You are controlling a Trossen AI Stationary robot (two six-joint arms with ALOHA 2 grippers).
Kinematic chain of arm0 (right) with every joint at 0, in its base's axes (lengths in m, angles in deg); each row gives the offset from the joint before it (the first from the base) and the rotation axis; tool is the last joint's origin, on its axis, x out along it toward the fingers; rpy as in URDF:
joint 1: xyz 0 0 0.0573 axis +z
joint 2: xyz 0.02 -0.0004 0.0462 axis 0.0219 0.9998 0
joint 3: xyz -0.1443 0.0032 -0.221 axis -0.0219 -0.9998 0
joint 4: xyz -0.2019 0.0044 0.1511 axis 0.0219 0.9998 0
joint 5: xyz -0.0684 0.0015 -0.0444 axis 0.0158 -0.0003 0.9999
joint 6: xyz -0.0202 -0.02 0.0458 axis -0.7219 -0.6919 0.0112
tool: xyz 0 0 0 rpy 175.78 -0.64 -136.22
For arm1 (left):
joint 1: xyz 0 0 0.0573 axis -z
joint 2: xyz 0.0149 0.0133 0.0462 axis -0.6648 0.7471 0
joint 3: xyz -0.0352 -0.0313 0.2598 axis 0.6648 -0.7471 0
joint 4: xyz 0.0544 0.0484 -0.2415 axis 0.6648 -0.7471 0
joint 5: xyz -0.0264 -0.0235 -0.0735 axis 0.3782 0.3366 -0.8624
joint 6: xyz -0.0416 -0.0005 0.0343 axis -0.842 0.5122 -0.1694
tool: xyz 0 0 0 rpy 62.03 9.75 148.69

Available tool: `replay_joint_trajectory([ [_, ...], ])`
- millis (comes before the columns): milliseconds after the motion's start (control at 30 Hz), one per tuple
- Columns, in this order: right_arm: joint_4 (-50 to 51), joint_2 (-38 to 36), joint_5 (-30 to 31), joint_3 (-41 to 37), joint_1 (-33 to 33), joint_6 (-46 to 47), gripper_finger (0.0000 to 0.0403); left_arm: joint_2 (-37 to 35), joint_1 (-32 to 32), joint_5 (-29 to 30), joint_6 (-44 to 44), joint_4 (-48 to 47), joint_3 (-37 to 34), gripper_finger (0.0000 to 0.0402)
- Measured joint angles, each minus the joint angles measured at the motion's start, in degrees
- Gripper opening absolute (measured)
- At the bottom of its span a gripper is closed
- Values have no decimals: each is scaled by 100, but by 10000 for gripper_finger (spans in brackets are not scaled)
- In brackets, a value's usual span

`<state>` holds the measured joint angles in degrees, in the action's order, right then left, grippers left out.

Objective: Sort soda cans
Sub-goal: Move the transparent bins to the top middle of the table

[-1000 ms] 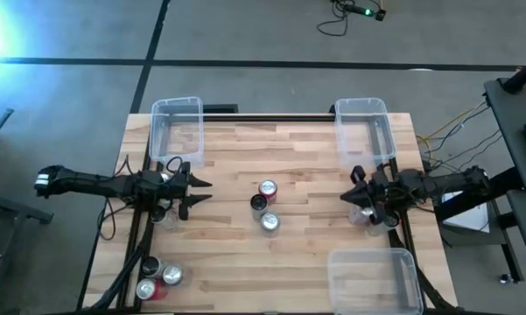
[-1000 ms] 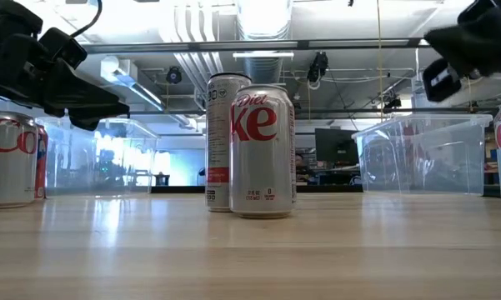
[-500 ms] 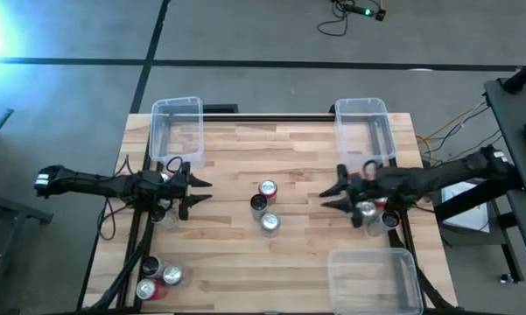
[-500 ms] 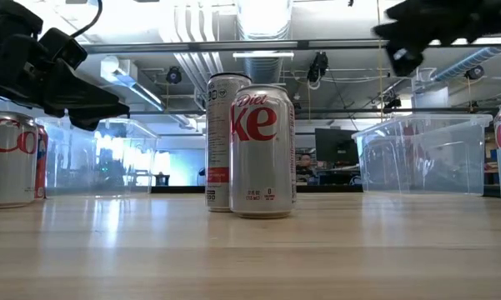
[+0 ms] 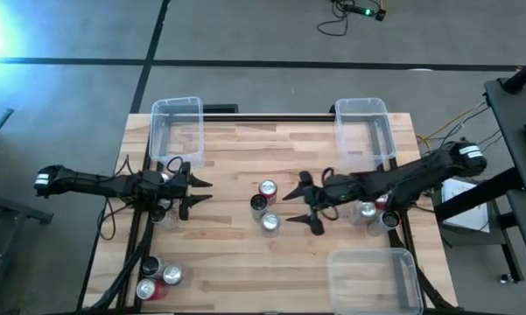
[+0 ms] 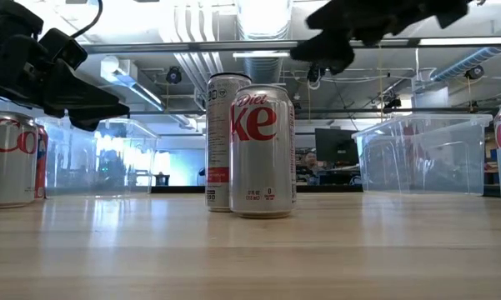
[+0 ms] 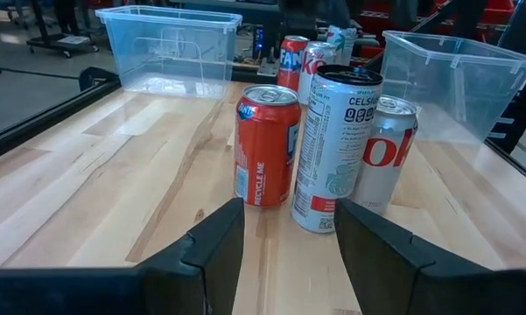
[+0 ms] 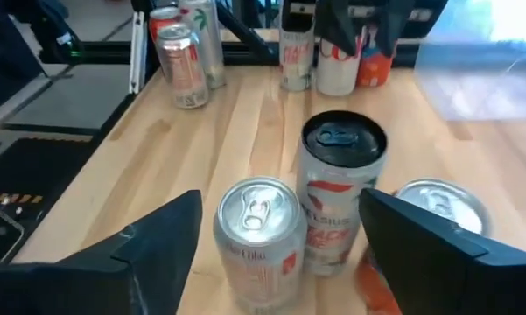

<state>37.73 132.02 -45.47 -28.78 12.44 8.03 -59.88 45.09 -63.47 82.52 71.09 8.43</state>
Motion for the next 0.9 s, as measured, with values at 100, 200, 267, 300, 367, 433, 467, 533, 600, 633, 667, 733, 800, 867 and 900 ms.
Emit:
replay_joint_trajectory([
  [100,23,393,528,172,194,168,319,0,2,2,4,0,0,164],
  [200,362,714,970,443,342,524,327,11,0,2,2,1,-2,164],
  [267,617,907,1099,693,453,875,333,11,0,2,2,0,0,164],
  [300,713,1013,1124,826,519,1009,337,9,2,2,2,8,0,164],
  [367,1007,1257,1209,1112,644,1199,347,18,0,2,2,143,0,164],
  [433,1430,1517,1504,1460,753,1364,357,18,0,1,-7,317,0,164],
  [467,1690,1619,1680,1640,795,1445,361,21,2,1,-68,405,0,164],
  [533,2131,1810,2019,2002,860,1582,365,22,0,0,-173,556,0,164],
  [600,2421,1995,2280,2338,896,1772,365,38,2,0,-184,693,0,164],
  [633,2616,2090,2348,2472,904,1859,366,43,1,0,-191,745,0,164],
  [667,2739,2183,2393,2594,904,1914,366,43,0,0,-196,758,0,164],
  [733,2850,2353,2372,2760,904,2021,366,62,2,0,-242,767,0,164],
  [800,2928,2486,2270,2854,892,2072,366,101,2,0,-269,791,0,164],
  [867,2972,2580,2252,2935,893,2148,366,139,2,0,-275,795,0,164],
  [900,3080,2604,2254,2959,893,2177,366,161,2,-1,-279,793,0,164],
])
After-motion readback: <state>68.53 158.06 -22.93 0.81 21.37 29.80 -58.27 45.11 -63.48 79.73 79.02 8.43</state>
